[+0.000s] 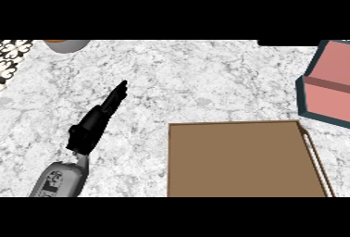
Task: Pick the squash from the tray and place it in the cardboard box
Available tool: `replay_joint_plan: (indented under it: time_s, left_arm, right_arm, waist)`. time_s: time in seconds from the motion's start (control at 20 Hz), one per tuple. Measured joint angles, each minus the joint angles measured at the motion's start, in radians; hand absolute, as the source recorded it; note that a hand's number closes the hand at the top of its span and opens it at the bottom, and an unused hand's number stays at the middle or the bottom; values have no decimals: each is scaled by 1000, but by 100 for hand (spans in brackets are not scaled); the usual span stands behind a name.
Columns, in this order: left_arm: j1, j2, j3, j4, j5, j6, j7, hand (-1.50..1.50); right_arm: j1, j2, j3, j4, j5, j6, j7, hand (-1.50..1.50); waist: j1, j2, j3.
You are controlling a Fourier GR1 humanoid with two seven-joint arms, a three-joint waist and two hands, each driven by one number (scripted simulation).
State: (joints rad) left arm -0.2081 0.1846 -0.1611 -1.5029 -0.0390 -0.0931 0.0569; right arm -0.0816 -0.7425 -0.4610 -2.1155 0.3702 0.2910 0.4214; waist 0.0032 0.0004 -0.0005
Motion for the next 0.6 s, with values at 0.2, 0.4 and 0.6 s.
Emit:
replay_joint_plan:
  time_s: [0.2,0.4,0.6]
  left_arm:
    - [13,-7,1,-10,-7,-16,-6,0]
    - [14,-13,7,-30,-19,-17,5,0]
    - [17,-28,5,-33,-31,-18,12,0]
  right_arm:
    - [-94,-20,-3,152,2,-1,-44,150]
    - [-200,-36,18,323,22,-24,-98,150]
    - [-309,-40,67,474,78,-64,-121,150]
  waist:
    - [3,0,0]
    - [8,2,0]
    - [10,2,0]
